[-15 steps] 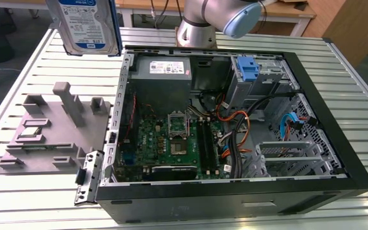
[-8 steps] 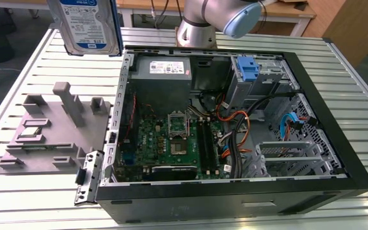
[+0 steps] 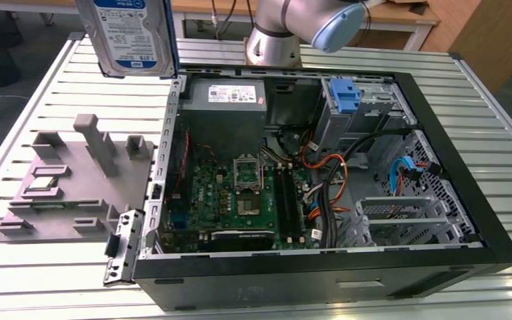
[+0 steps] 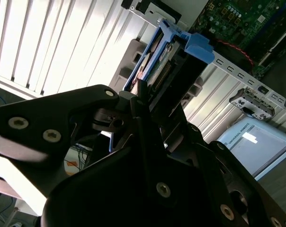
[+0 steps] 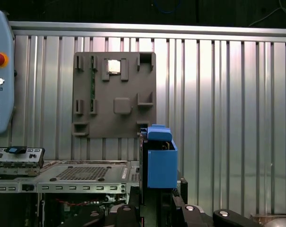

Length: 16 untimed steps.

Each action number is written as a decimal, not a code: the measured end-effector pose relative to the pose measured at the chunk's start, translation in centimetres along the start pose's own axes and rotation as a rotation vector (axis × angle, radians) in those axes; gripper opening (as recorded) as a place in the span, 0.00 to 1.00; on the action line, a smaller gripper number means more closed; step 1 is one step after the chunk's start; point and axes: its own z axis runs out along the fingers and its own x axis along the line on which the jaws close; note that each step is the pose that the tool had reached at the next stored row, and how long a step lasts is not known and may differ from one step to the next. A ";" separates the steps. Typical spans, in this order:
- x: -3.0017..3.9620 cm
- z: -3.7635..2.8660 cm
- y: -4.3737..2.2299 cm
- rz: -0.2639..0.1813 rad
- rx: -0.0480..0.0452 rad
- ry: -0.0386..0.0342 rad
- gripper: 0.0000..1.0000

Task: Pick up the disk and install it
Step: 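Pick up the disk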

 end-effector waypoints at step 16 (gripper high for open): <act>-0.01 -0.01 -0.51 0.000 -0.0001 0.0001 0.35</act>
